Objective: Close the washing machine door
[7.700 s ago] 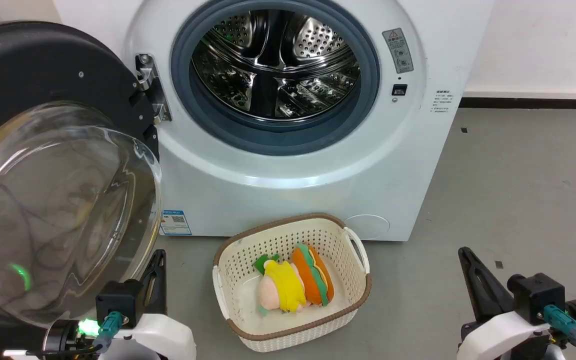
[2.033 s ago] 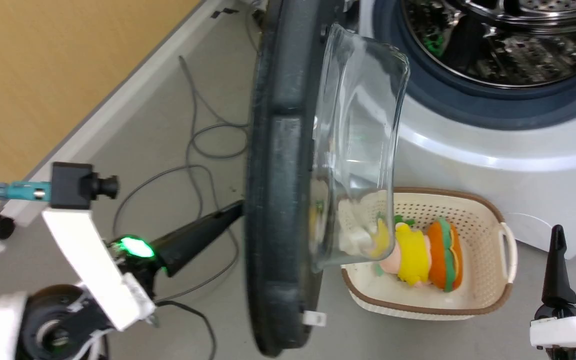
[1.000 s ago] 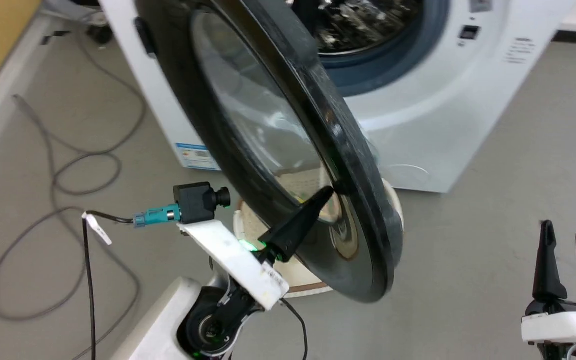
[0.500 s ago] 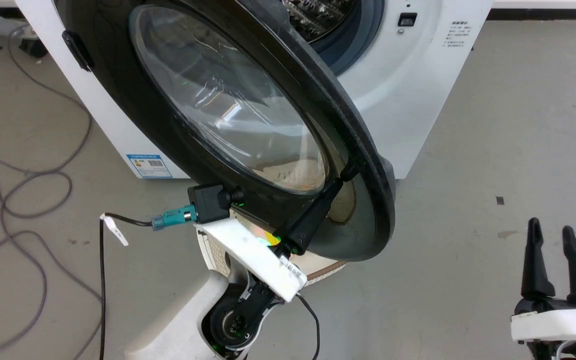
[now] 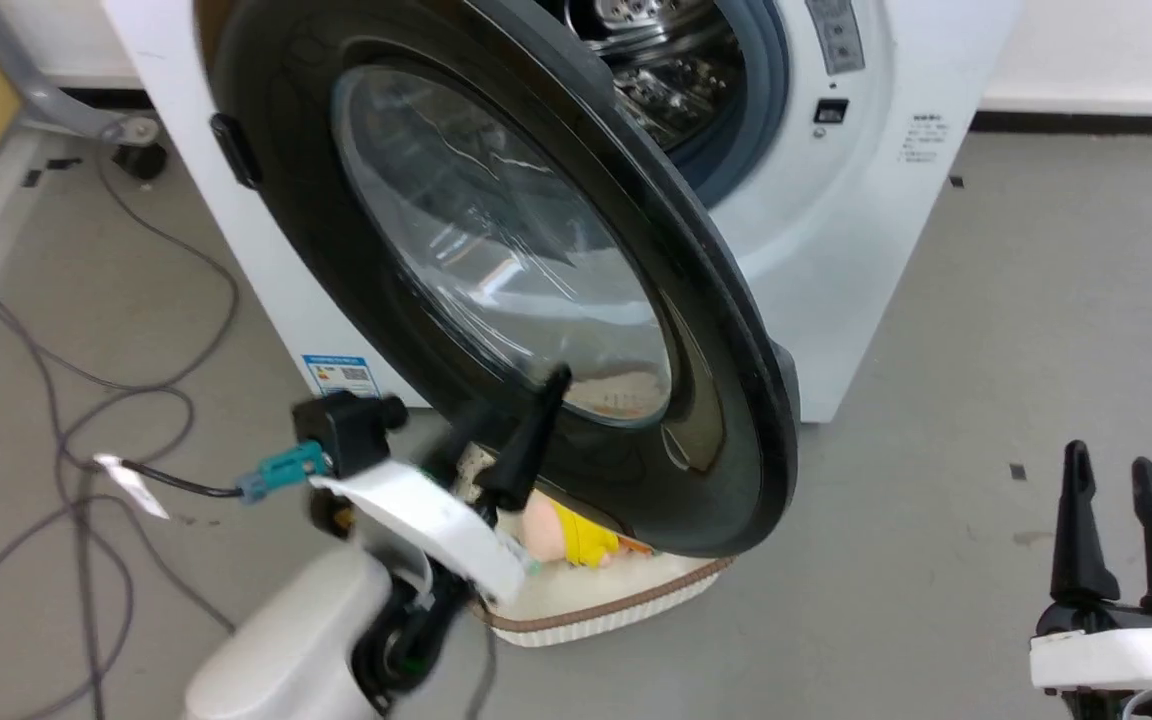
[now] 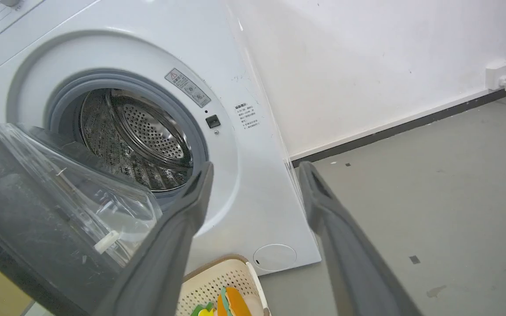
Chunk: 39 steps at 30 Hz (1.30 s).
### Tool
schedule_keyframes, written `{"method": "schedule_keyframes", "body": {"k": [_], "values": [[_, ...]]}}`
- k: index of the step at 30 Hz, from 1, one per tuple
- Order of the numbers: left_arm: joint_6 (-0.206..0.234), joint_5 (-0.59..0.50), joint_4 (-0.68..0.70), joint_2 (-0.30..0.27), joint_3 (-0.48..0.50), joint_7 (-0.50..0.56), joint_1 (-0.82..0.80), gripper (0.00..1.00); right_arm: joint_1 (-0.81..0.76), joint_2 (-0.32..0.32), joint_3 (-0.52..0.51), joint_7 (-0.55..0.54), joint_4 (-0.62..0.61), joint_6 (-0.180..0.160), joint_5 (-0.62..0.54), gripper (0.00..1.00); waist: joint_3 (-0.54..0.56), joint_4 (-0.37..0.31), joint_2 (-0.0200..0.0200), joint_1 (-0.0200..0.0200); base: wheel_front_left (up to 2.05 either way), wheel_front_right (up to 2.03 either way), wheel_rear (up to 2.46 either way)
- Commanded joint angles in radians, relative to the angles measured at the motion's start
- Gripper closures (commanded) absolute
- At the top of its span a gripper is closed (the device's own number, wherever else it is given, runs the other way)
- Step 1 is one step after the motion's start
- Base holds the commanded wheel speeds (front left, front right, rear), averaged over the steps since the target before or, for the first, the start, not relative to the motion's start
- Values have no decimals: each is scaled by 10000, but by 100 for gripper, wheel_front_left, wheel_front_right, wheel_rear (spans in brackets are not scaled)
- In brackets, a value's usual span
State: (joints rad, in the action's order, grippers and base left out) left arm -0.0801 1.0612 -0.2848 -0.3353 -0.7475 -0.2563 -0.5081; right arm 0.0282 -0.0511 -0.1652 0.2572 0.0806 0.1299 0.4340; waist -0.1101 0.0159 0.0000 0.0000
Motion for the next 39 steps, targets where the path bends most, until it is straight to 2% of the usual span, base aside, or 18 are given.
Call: {"method": "schedule_keyframes", "body": {"k": [1,5,8,9,10,11,12,13,14,17,20,28,32,39], "values": [[399,-1069,107,-15,431,-47,-128,0,-39,9,-57,46,-117,8,-23,0,96,118,0,0,0,0,0],[1633,-3685,719,42,1525,-51,218,0,119,9,-177,46,-273,8,-169,0,140,247,0,0,0,0,0],[2235,-5052,1273,146,2295,-52,604,0,326,9,-307,46,-401,8,-240,0,172,380,0,0,0,0,0],[2370,-5341,1450,211,2565,-53,762,0,418,9,-348,46,-455,8,-242,6,182,425,0,0,0,0,0],[2482,-5603,1595,251,2838,-53,912,0,517,9,-366,46,-550,8,-335,54,190,472,0,0,0,0,0],[2594,-5904,1718,253,3083,-53,1048,0,623,9,-370,46,-655,8,-441,80,196,516,0,0,0,0,0],[2594,-5904,1718,253,3083,-53,1048,0,623,9,-370,46,-655,8,-441,80,196,516,0,0,0,0,0],[2791,-6453,1923,265,3530,-53,1317,0,859,9,-368,46,-887,8,-551,100,210,605,0,0,0,0,0],[2791,-6453,1923,265,3530,-53,1317,0,859,9,-368,46,-887,8,-551,100,210,605,0,0,0,0,0],[3211,-7234,2391,490,4458,-54,2019,0,1393,9,-286,46,-1425,8,-643,100,245,756,0,0,0,0,0],[3277,-7580,2734,693,5116,-54,2583,0,1804,9,-144,46,-1841,8,-419,100,261,854,0,0,0,0,0],[2961,-8154,3098,1256,6173,-54,3773,0,2444,-106,1308,46,-3038,8,-918,100,270,1063,0,0,0,0,0],[2660,-8433,3039,1538,6597,-54,4105,0,2638,-590,2610,46,-3547,8,-928,100,220,1154,0,0,0,0,0],[2259,-8881,3053,2029,7080,-54,4319,0,2771,-1959,5090,46,-3694,8,-1181,100,167,1206,0,0,0,0,0]]}}
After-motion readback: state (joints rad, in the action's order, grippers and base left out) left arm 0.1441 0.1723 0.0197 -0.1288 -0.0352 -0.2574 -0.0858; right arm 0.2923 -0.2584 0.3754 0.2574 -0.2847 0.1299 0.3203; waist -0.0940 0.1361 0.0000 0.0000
